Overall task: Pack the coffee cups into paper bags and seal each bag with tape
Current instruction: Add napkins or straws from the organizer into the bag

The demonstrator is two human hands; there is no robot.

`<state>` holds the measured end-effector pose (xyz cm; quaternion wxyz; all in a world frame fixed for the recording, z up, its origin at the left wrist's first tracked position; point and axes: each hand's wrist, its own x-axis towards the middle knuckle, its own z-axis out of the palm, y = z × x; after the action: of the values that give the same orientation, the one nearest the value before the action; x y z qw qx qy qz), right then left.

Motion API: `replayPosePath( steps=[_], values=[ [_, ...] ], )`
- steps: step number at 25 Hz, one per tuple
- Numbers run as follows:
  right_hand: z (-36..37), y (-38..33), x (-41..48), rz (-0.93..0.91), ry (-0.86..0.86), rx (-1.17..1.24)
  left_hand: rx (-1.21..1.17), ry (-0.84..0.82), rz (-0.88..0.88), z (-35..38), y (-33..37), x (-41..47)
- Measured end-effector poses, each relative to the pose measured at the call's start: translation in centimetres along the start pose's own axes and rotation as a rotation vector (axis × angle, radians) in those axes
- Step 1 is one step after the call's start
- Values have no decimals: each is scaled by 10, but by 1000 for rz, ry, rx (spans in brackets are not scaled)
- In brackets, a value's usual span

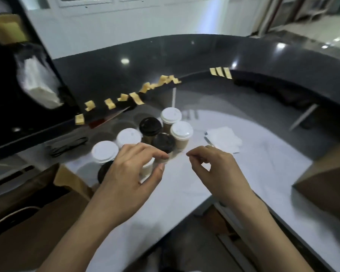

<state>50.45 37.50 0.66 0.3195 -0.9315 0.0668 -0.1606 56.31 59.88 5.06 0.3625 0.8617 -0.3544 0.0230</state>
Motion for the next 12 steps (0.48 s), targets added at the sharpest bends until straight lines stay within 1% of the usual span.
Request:
replayPosePath(
  steps=[5, 8, 12],
  values=[
    [-18, 45, -25, 178, 41, 11, -56, -127, 72, 54, 9, 24],
    [-22, 68, -31, 272, 56, -18, -66, -191, 60, 83, 11, 34],
    [-20, 99, -25, 337, 124, -14, -96, -230, 56, 115, 12, 52]
  ],
)
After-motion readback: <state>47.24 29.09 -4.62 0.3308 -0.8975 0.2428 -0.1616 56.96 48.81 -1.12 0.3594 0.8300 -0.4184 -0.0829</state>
